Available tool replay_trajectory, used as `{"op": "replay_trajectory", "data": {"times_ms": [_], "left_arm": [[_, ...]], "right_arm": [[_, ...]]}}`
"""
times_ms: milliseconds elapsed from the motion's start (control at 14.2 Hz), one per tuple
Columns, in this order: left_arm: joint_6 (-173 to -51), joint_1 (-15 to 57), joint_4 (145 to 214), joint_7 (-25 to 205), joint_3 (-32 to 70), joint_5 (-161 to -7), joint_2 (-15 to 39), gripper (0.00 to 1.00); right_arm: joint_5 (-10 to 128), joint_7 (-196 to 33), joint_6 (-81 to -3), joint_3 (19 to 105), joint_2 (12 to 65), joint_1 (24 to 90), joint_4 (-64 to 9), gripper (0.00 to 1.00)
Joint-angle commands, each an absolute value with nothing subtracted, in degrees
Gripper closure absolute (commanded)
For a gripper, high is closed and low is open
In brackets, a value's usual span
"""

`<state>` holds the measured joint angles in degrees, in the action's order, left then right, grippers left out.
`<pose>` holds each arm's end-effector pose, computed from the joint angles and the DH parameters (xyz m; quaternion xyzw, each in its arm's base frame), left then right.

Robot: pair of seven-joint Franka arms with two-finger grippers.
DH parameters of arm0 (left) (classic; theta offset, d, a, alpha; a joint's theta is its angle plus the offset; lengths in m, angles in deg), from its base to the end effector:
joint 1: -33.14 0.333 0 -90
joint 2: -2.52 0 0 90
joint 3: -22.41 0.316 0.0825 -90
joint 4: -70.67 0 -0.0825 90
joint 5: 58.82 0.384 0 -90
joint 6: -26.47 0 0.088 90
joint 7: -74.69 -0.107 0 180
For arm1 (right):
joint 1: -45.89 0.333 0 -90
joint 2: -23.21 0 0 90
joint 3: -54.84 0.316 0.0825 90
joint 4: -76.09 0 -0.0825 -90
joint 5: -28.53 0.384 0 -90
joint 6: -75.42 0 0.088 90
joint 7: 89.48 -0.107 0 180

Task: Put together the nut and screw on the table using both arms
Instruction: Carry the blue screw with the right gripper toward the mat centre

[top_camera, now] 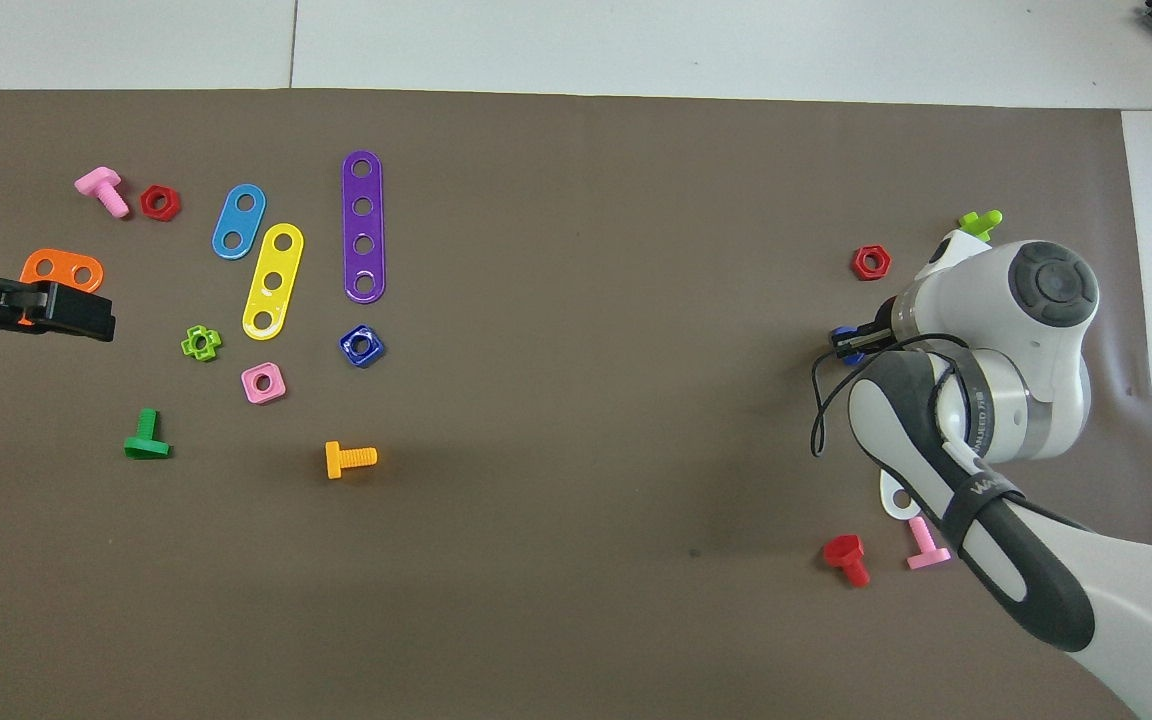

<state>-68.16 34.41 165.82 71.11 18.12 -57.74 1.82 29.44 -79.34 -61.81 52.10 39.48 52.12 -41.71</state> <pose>0.5555 -0.0277 0.5957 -0.9982 0.0583 -0.0015 0.0099 0.5936 0.0371 0.3036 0.9931 0.1141 0.0277 0.0027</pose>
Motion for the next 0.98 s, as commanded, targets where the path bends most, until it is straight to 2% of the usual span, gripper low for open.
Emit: {"op": "replay_trajectory", "data": {"times_ms": [0, 281, 562, 702, 913], "left_arm": [[-68.5, 35.4, 167.6, 70.6, 17.7, -57.9, 0.2, 0.00], [-68.5, 35.4, 167.6, 70.6, 17.7, -57.9, 0.2, 0.00], [-68.5, 35.4, 167.6, 70.6, 17.6, -58.0, 0.2, 0.00], [-68.5, 35.4, 167.6, 70.6, 17.7, -58.0, 0.2, 0.00], [-68.5, 35.4, 167.6, 70.6, 17.7, -58.0, 0.2, 0.00]], "right_arm": [[30.5, -78.2, -62.1, 52.5, 39.6, 51.3, -41.0, 1.00], [30.5, -86.4, -54.6, 52.9, 37.1, 52.7, -34.6, 1.00], [28.6, -101.5, -43.9, 52.8, 37.8, 59.8, -22.8, 1.00], [27.1, -109.7, -43.1, 52.9, 38.8, 63.7, -20.1, 1.00], [27.7, -119.5, -45.9, 52.9, 39.6, 69.7, -19.9, 1.00]]}}
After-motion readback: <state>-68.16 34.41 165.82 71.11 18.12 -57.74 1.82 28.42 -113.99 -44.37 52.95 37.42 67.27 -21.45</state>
